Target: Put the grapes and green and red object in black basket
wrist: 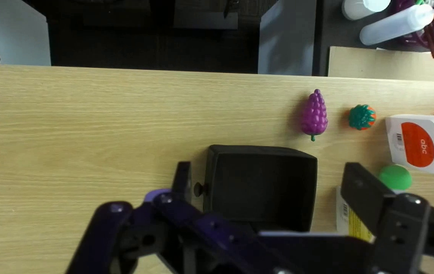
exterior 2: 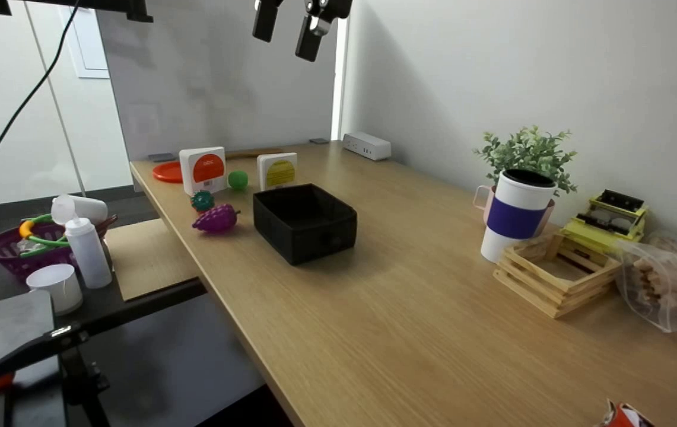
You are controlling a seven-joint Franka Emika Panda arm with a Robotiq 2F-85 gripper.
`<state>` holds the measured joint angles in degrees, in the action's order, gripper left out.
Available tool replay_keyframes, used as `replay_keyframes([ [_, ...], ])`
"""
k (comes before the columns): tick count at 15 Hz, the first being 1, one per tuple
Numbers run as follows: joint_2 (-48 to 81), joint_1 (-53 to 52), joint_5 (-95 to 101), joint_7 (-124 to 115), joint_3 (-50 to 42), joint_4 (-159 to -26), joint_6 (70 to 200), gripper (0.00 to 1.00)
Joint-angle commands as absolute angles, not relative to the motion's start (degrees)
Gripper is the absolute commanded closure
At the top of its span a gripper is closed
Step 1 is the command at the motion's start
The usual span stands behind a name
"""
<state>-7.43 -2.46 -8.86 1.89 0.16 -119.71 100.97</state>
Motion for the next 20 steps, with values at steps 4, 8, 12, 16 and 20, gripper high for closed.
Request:
replay_keyframes([
  [4, -0.88, -2.61, -8.17, 1.41, 1.67, -115.02, 96.26, 0.00],
  [8, 2.11, -2.78, -7.79, 1.41, 1.90, -112.73, 94.29, 0.00],
  [12, 2.07, -2.78, -7.77, 1.41, 1.90, -112.40, 94.06, 0.00],
  [16, 3.82, -3.24, -12.23, 2.58, 2.48, -112.02, 99.78, 0.00],
  [20, 7.66, -4.65, -16.28, 2.22, 4.51, -109.98, 105.26, 0.00],
])
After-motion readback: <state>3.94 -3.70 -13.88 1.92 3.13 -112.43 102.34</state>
